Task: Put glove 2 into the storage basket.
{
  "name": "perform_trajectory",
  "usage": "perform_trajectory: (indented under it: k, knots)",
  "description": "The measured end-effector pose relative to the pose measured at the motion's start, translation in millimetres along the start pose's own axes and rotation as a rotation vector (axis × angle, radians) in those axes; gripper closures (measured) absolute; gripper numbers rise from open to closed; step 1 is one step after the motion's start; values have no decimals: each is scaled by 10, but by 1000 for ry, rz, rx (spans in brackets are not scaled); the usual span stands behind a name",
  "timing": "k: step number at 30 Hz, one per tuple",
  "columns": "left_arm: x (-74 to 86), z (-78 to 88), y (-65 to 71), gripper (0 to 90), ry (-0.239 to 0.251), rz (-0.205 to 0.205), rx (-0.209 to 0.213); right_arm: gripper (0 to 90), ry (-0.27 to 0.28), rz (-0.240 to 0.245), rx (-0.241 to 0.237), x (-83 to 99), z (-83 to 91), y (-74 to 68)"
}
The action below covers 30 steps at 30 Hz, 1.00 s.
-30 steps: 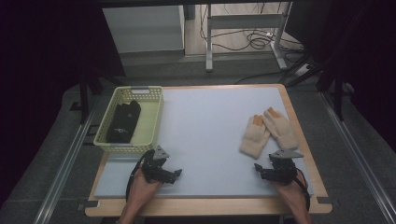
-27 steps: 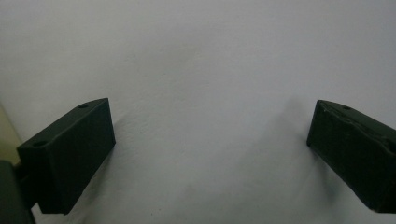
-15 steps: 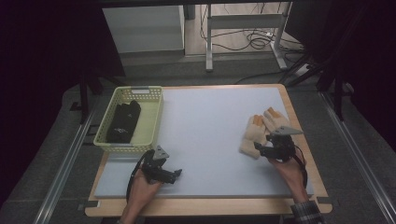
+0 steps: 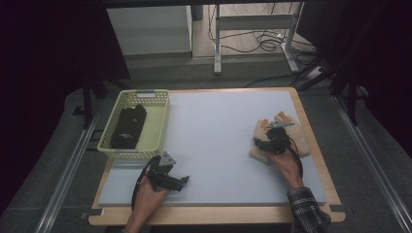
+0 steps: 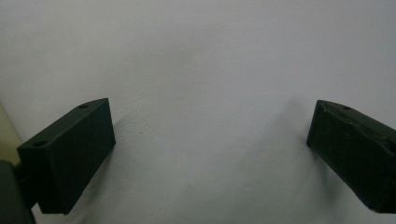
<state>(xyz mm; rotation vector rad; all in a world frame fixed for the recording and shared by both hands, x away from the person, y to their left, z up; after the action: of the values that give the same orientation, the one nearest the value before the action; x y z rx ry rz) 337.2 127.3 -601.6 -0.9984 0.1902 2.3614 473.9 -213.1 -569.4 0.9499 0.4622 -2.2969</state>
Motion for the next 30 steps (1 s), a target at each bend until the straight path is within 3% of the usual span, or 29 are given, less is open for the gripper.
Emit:
perform_trajectory:
  k: [4, 7, 10, 13, 17, 19, 23, 30]
  knots:
    - [0, -1, 0, 11, 0, 1, 0, 512, 0, 30, -29, -50, 77, -139]
    - [0, 0, 0, 11, -1, 0, 0, 507, 30, 53, -97, -146, 151, -364]
    - [1, 0, -1, 11, -1, -1, 0, 499, 48, 111, -160, -259, 184, -678]
    - [1, 1, -1, 11, -1, -1, 0, 460, 38, 148, -218, -275, 108, -939]
    - [1, 1, 0, 11, -1, -1, 0, 357, -29, 172, -260, -155, -91, -1114]
    - [1, 1, 0, 11, -1, -1, 0, 330, -17, 168, -256, -159, -71, -1099]
    - [1, 1, 0, 11, -1, 0, 0, 322, 35, 132, -234, -241, 124, -916]
    - [1, 0, 0, 11, -1, 0, 0, 477, 52, 63, -98, -160, 475, -255]
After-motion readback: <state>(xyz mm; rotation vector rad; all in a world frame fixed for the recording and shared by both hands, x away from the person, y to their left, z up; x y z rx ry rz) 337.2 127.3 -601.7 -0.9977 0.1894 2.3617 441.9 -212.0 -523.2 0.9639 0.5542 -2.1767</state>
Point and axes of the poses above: each handheld gripper's, and its own axes: z roughly backward along the jaws, x roughly out of its underside, y roughly to its right, the point moved 7 cm from there along -z, roughly forward along the jaws, and after that the axes turned 10 degrees about -x, right-handed, at the moved point
